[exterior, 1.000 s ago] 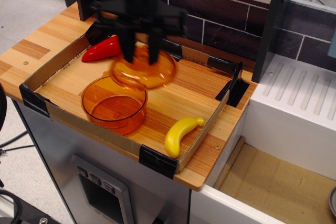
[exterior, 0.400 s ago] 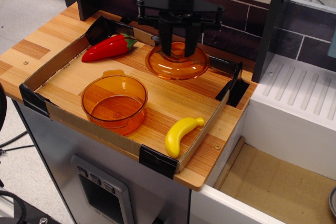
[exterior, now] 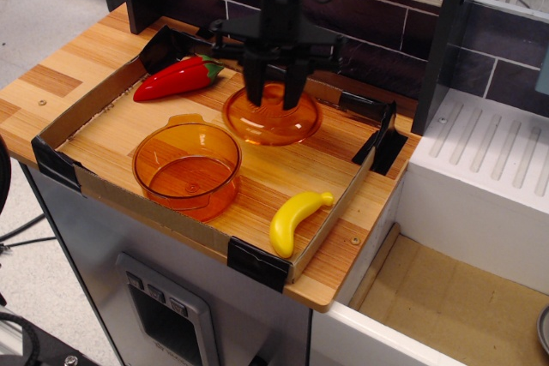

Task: Take lid off pot

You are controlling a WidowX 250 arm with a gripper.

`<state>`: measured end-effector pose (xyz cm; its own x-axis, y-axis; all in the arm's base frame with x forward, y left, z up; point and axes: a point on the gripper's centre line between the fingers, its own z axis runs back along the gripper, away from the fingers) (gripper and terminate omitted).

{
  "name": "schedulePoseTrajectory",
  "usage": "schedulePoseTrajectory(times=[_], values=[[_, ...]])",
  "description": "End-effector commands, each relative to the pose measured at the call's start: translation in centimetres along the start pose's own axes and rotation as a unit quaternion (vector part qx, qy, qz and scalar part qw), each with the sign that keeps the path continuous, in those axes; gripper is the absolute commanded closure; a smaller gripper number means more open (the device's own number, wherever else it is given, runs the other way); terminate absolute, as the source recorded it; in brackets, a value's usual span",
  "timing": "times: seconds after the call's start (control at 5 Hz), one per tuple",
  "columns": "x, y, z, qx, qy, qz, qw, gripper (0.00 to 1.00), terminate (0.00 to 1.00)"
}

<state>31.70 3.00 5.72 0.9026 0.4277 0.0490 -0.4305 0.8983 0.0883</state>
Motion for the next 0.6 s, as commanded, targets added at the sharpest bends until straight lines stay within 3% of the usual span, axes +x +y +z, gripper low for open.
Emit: schedulePoseTrajectory(times=[0.0, 0.4], values=[[2.4, 1.9, 0.0, 0.006, -0.037, 0.019, 0.9991, 1.00, 0.00], [2.5, 2.3, -1.3, 0.012, -0.032, 0.018, 0.9992, 1.00, 0.00]])
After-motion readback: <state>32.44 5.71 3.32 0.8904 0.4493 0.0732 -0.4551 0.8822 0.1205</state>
